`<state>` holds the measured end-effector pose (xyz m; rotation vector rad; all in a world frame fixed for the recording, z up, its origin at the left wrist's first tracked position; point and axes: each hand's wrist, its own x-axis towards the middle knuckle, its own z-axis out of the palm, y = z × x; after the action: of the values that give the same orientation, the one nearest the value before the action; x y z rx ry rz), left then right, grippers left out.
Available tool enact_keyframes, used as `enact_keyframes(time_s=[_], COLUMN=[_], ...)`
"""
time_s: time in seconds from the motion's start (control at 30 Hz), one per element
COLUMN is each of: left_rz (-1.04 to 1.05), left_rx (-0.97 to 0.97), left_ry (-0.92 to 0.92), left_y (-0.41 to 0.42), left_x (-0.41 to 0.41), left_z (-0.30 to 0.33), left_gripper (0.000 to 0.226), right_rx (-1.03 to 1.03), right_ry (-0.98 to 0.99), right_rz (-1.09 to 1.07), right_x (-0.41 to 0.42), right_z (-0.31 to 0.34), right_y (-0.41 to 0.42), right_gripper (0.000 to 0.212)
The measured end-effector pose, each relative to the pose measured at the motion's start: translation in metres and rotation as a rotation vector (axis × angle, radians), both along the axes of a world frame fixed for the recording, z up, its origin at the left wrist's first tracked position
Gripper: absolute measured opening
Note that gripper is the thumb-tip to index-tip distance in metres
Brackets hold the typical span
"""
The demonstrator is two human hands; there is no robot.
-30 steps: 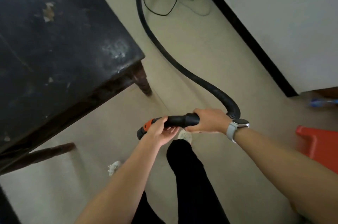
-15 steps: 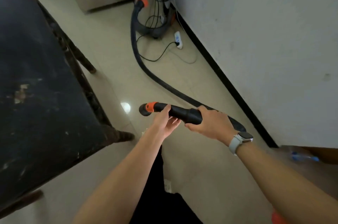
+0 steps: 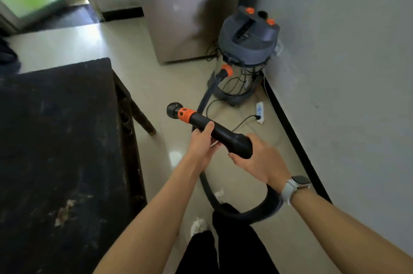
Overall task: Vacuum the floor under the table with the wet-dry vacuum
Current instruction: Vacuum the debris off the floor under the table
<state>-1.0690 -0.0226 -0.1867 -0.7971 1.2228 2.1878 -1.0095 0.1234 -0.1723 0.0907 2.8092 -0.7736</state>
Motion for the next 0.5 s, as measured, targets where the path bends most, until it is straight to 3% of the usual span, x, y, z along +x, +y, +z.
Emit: enact_keyframes(time_s=[0.23, 0.5], left_rz=[0.228, 0.396], left_rx=[-0.006, -0.074], left_ry=[0.030, 0.134], left_y=[-0.019, -0.091], left_x=[-0.118, -0.247], left_z=[0.021, 0.058], left_gripper=[0.037, 0.041], right_rx=[0.091, 0.067], right_ry=[0.055, 0.188], right_rz=[0.256, 0.436], right_x=[-0.157, -0.307], right_z=[0.024, 0.055], right_y=[-0.009, -0.080], right_gripper=[0.052, 0.053])
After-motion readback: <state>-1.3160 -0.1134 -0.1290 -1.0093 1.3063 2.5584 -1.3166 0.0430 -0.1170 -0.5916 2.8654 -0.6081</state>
